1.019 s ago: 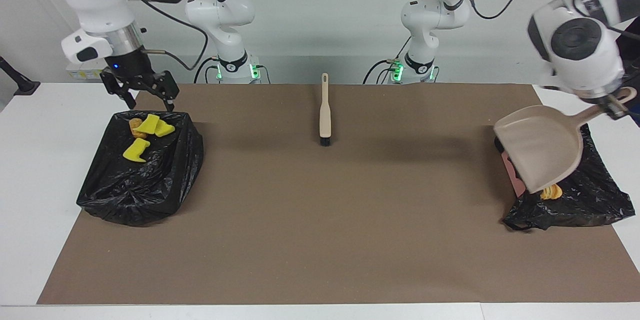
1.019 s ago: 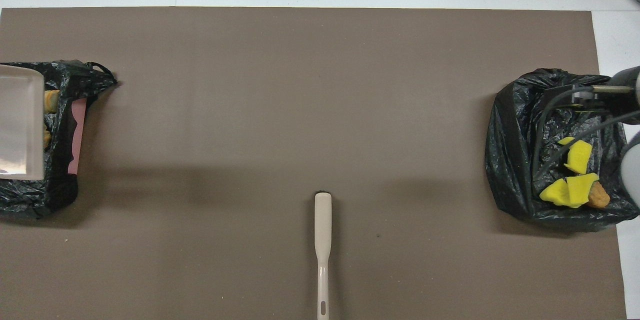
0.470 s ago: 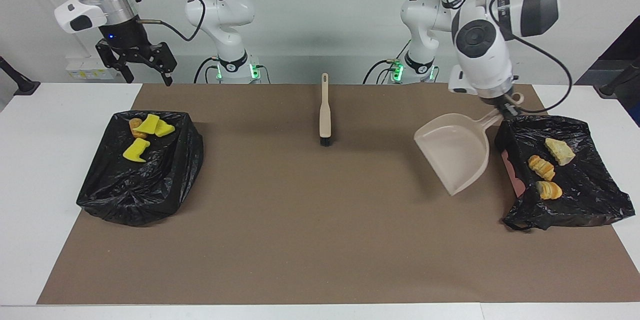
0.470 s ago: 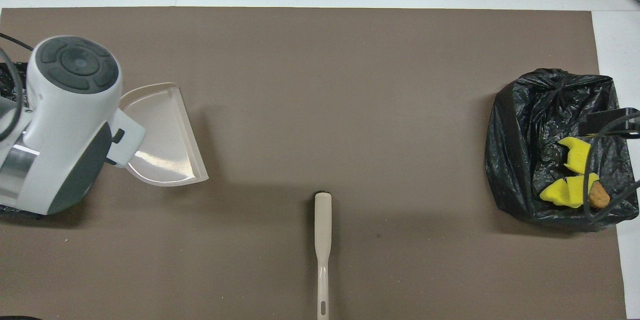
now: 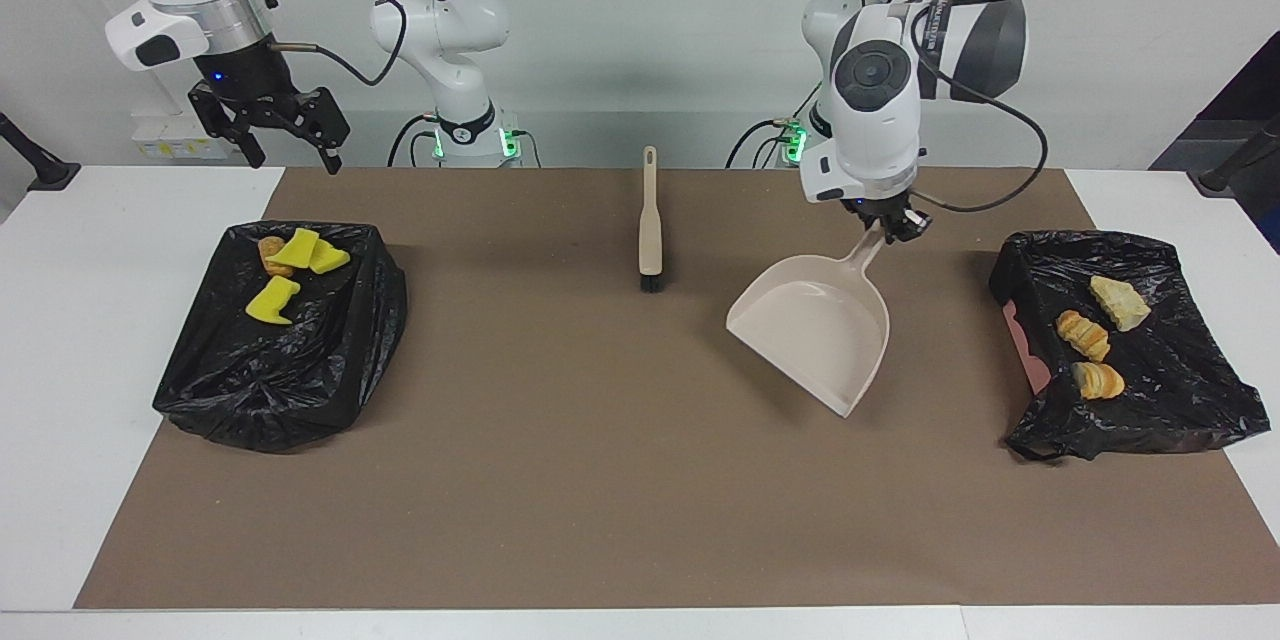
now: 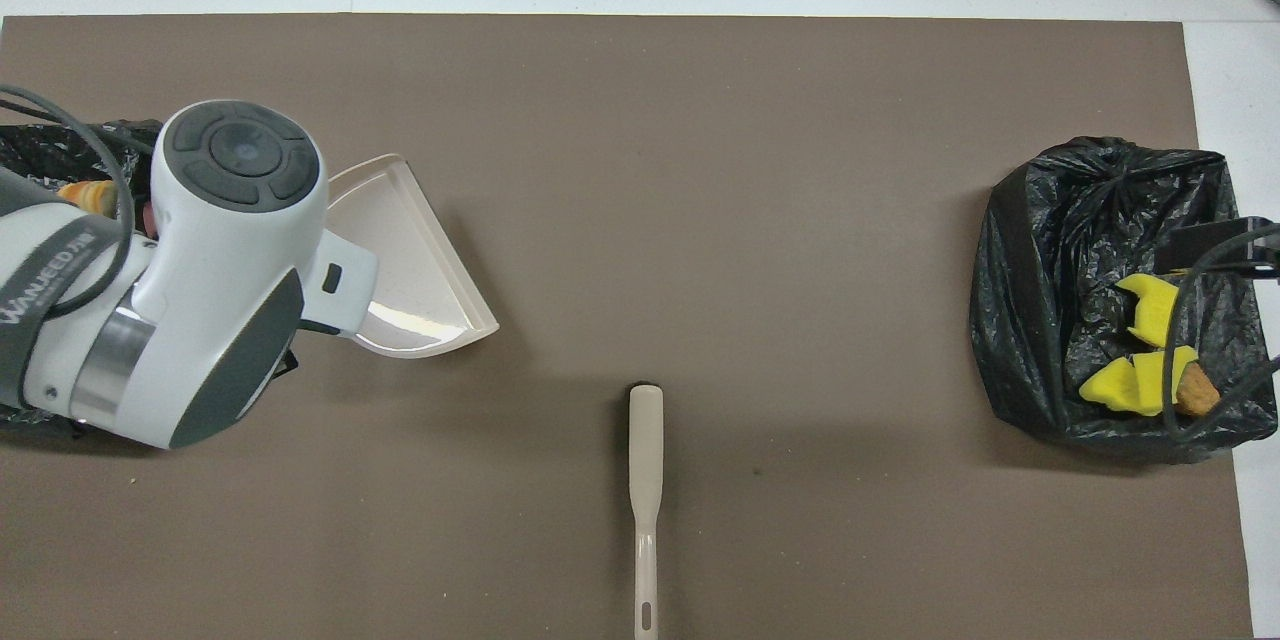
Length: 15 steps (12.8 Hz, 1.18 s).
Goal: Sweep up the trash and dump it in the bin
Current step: 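Set the dustpan down at the table center with the left gripper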
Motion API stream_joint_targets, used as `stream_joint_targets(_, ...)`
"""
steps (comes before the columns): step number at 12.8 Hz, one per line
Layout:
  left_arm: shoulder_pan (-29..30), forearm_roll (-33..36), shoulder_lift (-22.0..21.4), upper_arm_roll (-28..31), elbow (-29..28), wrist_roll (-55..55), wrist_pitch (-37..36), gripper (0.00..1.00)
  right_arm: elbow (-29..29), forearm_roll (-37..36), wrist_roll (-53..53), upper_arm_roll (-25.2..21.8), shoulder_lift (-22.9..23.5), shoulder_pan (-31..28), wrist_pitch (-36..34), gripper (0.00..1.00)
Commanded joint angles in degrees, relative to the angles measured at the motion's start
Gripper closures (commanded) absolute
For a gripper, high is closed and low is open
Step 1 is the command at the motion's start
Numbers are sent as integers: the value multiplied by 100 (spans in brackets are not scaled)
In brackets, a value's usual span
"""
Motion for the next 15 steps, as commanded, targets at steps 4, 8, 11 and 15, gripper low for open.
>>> stream_joint_targets(4, -786, -1366, 432, 113, -24, -2368, 1079, 100, -160, 46, -72, -50, -131, 66, -48, 0)
stream_joint_targets(8, -1455, -1727, 696, 113, -23, -3548, 1704, 100, -169, 37, -90, -50, -140, 66, -22, 0)
stream_joint_targets(11, -1710, -1946, 942, 113, -15, -3935, 2160, 100, -160, 37, -107, -50, -122, 5, -13, 0)
stream_joint_targets(15, -1992, -2149, 1461, 87, 152, -4613, 2670, 100, -107, 37, -90, -50, -96, 13, -57, 0)
